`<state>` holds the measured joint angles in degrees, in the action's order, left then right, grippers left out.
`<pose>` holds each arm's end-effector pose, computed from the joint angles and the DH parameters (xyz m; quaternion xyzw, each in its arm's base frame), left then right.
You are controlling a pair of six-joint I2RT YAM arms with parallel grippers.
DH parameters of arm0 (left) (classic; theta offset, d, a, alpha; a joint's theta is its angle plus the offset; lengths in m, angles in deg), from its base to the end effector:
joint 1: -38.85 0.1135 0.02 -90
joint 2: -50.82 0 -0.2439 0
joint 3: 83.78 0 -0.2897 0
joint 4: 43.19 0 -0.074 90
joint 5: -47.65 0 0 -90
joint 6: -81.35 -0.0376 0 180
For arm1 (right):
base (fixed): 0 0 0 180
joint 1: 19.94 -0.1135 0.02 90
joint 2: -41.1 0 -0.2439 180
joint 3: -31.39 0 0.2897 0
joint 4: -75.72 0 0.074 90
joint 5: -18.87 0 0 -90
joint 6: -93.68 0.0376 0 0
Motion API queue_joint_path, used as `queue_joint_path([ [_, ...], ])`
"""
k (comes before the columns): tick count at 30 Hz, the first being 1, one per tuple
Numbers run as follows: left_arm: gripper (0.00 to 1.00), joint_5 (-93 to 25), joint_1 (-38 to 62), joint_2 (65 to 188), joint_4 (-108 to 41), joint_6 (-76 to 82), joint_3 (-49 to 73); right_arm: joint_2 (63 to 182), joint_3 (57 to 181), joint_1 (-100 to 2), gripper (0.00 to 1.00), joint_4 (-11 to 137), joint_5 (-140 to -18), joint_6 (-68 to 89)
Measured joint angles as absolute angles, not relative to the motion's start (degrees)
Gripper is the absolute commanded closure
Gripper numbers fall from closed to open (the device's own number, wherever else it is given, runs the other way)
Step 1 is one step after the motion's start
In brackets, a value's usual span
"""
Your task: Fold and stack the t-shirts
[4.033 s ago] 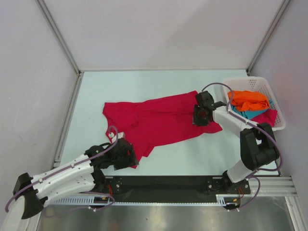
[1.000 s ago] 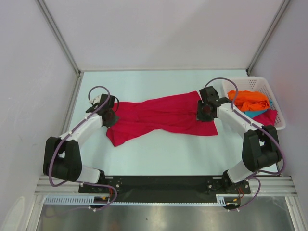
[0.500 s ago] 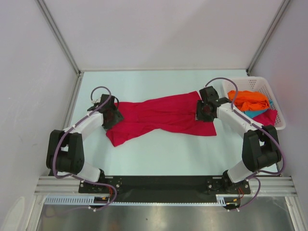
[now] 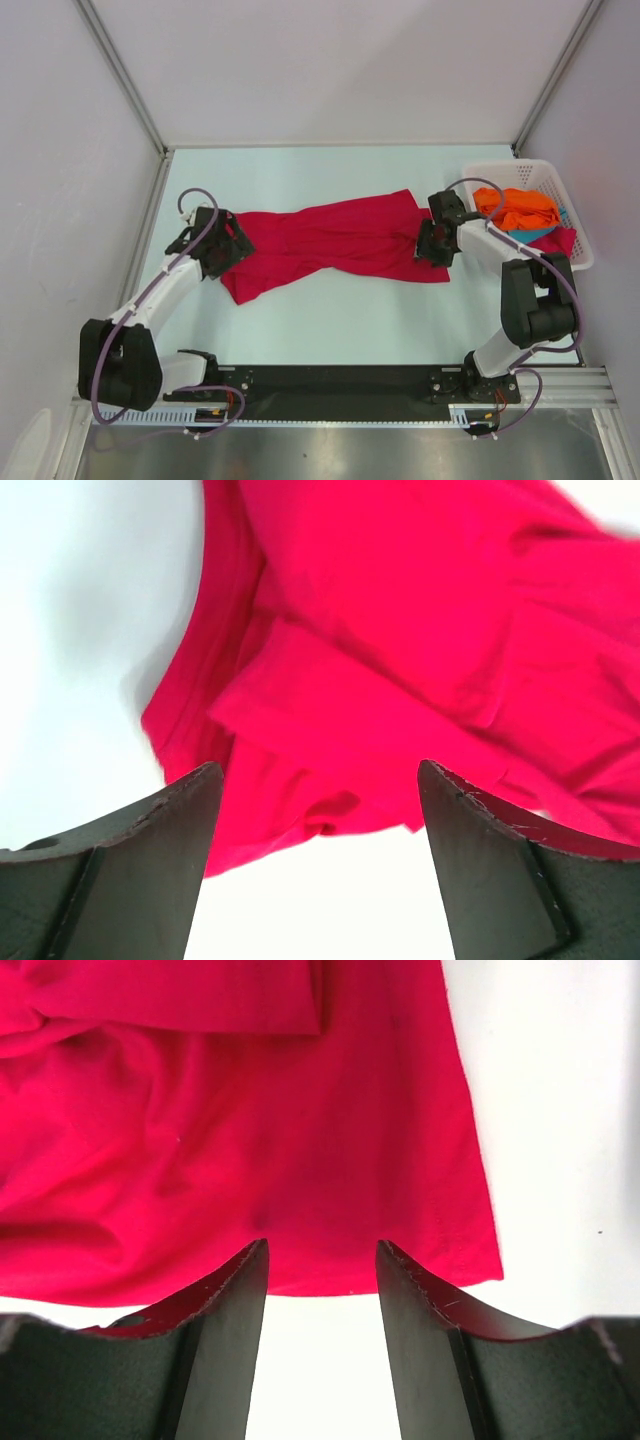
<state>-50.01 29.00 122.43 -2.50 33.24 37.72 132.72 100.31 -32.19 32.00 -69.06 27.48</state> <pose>0.2875 -0.0448 0.1894 -0.2817 0.9058 -0.0781 0.3066 0.3314 0.0706 0.1432 0.1022 0.9734 0.0464 0.1997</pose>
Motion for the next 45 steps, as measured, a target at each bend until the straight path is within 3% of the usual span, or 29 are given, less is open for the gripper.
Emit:
queue_joint_path([
  [16, 0.15, -48.00, 24.52, 118.63, -2.37, 33.37, 43.76, 129.92, 96.02, -32.25, 0.47, 32.63, -65.87, 28.96],
  [29, 0.16, -48.02, 18.68, 124.92, -6.35, 33.92, 44.48, 132.72, 94.80, -32.25, 0.48, 33.86, -65.13, 29.57],
  [32, 0.15, -48.04, 18.64, 124.97, -6.72, 33.90, 44.48, 133.33, 95.26, -32.25, 0.63, 33.66, -64.87, 29.60],
  [34, 0.15, -48.07, 18.62, 124.97, -6.72, 33.87, 44.48, 133.81, 95.67, -32.25, 0.97, 33.55, -64.43, 29.36],
  [45, 0.16, -48.00, 18.60, 126.47, -7.27, 33.83, 44.48, 134.00, 96.22, -33.13, 1.00, 34.89, -64.58, 28.55],
])
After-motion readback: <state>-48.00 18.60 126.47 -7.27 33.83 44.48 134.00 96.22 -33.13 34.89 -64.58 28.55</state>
